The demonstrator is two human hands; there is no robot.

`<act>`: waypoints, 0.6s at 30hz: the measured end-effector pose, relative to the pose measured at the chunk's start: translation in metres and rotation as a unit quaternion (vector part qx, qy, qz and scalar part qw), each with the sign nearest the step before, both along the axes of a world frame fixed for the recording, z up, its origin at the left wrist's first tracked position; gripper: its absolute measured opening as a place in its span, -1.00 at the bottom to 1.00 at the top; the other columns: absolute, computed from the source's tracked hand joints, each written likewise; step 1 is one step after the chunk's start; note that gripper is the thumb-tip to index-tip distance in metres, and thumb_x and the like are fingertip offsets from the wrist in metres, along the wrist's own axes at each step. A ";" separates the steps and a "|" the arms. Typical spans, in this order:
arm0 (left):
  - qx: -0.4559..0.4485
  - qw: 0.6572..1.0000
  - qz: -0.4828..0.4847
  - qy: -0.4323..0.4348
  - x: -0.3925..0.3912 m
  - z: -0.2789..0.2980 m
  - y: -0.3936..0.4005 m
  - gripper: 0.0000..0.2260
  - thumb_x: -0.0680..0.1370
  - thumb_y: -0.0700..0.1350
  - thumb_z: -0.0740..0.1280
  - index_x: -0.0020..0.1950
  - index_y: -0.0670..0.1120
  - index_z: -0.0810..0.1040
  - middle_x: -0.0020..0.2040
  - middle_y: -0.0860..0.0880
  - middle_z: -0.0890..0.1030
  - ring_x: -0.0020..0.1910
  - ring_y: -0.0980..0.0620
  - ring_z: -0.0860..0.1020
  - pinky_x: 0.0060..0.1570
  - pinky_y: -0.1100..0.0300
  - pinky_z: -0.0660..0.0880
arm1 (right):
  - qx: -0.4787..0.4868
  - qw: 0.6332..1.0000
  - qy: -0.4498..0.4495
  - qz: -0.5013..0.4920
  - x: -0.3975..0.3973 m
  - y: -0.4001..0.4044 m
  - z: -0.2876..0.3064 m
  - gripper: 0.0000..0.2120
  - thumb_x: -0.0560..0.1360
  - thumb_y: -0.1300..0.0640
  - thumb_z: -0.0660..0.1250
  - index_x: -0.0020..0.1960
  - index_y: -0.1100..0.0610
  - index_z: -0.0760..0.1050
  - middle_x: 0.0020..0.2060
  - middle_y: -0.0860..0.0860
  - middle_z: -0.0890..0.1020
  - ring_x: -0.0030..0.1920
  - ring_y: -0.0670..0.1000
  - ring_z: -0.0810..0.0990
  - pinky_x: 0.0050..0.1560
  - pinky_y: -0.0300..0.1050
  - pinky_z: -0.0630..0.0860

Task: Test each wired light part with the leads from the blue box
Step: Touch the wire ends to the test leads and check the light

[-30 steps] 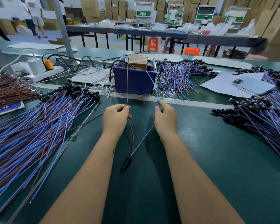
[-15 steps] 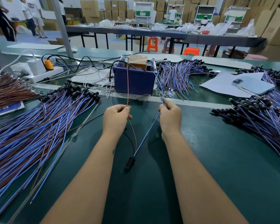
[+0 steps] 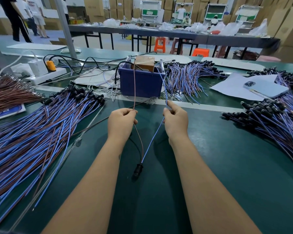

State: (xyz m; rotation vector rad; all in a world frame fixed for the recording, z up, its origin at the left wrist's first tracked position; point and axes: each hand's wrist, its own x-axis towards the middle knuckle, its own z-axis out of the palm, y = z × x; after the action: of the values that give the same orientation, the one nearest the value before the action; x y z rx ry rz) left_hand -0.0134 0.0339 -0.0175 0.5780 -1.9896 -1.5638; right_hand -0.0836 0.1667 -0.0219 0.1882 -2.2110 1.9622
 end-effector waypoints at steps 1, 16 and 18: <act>0.000 1.000 0.000 -0.001 0.000 0.000 0.000 -0.84 0.52 -0.14 0.30 -0.20 0.00 0.65 -0.50 0.12 0.57 -0.61 0.18 0.29 -0.60 0.39 0.26 | 0.007 1.000 -0.001 0.001 0.000 0.000 0.000 -0.66 0.57 0.24 0.23 0.31 0.05 0.53 -0.37 -0.08 0.46 -0.31 -0.01 0.41 -0.19 -0.16 0.44; 0.000 1.000 -0.004 -0.007 -0.001 -0.001 -0.001 -0.84 0.52 -0.12 0.30 -0.21 0.03 0.64 -0.48 0.11 0.58 -0.61 0.18 0.28 -0.59 0.39 0.27 | 0.094 0.995 -0.018 -0.021 -0.004 -0.007 -0.004 -0.66 0.59 0.15 0.23 0.32 -0.07 0.51 -0.24 -0.08 0.56 -0.27 0.01 0.51 -0.19 -0.15 0.45; -0.002 1.000 -0.006 -0.006 -0.001 -0.001 -0.001 -0.84 0.52 -0.12 0.30 -0.21 0.03 0.64 -0.48 0.12 0.58 -0.61 0.18 0.30 -0.59 0.39 0.28 | 0.096 0.995 -0.021 -0.024 -0.004 -0.008 -0.003 -0.67 0.59 0.15 0.24 0.31 -0.08 0.52 -0.24 -0.17 0.53 -0.27 -0.07 0.52 -0.21 -0.18 0.41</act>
State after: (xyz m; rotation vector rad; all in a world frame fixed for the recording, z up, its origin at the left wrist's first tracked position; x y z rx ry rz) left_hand -0.0148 0.0329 -0.0183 0.5777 -2.0082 -1.5665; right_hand -0.0873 0.1587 -0.0253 0.1201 -2.4064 1.7448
